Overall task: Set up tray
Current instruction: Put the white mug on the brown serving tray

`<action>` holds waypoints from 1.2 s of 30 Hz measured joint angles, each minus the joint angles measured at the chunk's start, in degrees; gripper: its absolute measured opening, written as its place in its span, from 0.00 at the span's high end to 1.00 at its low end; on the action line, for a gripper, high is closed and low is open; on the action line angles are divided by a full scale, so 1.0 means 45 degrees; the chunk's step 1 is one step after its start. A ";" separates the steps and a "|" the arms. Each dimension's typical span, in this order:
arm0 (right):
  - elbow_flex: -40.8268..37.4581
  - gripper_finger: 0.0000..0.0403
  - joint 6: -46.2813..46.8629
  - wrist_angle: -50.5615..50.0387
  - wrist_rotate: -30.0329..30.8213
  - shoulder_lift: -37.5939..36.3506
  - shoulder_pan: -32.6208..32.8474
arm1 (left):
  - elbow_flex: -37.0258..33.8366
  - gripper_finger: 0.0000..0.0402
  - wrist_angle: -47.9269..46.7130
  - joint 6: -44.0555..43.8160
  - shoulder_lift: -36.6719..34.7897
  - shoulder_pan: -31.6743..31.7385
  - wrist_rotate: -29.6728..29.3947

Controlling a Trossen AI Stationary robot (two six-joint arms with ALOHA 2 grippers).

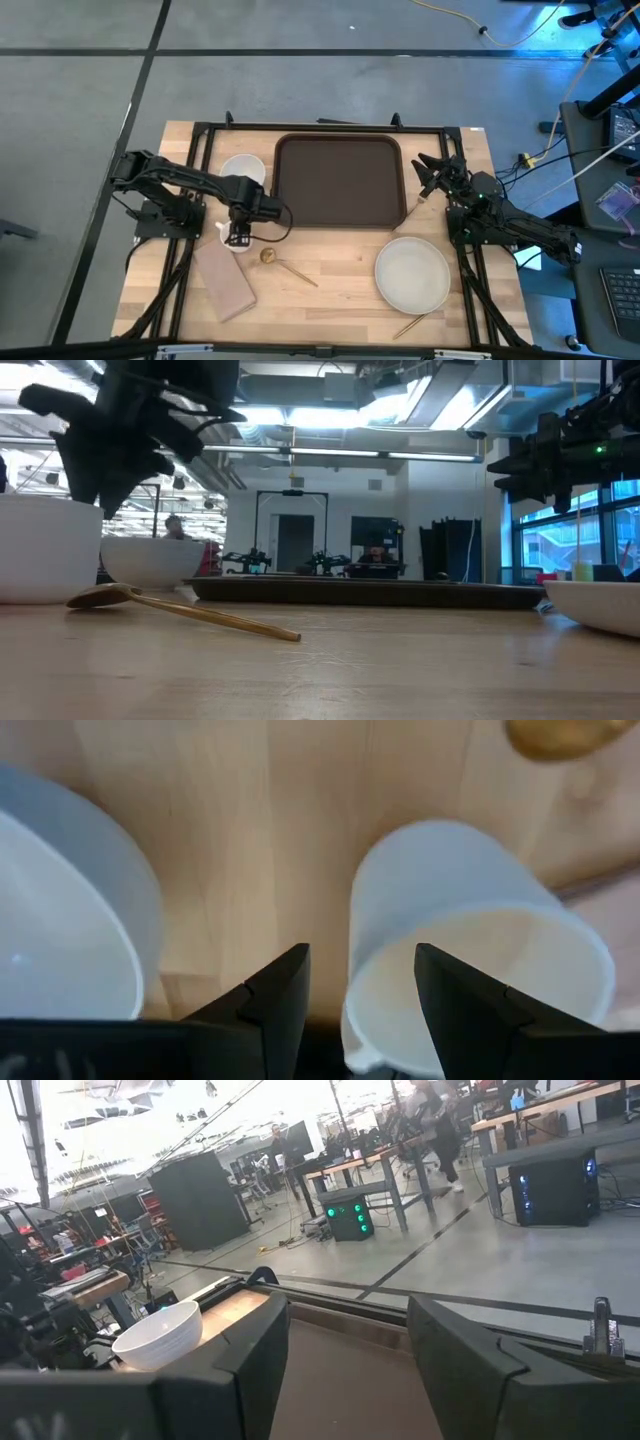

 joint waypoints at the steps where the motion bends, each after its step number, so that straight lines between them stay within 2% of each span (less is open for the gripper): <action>1: 0.0000 0.49 0.0000 -0.0001 -0.0003 -0.0002 0.0004 | -0.0065 0.56 0.0058 0.0094 0.0000 0.0003 -0.0057; 7: 0.0000 0.49 -0.0005 0.0000 0.0000 -0.0002 0.0005 | -0.0271 0.63 0.0074 0.0923 0.0000 0.0010 -0.0121; 19: 0.0000 0.49 -0.0047 0.0000 0.0000 -0.0002 0.0005 | -0.0271 0.89 0.0883 0.1510 0.0000 0.0024 -0.0149; 22: 0.0000 0.49 -0.0053 0.0000 0.0000 -0.0002 0.0003 | -0.0271 0.97 0.0835 0.1518 0.0000 0.0066 0.0279; 28: 0.0000 0.49 -0.0063 0.0000 0.0000 0.0002 0.0002 | 0.0131 0.98 0.0585 0.1327 -0.0579 0.0472 0.1674; 32: 0.0000 0.49 -0.0064 0.0002 0.0000 -0.0002 0.0004 | 0.1177 0.99 0.0137 0.1311 -0.1552 0.1139 0.1575; 36: 0.0000 0.49 -0.0042 0.0003 0.0000 -0.0002 0.0000 | 0.2821 0.99 0.0611 0.1219 -0.2331 0.2320 0.0893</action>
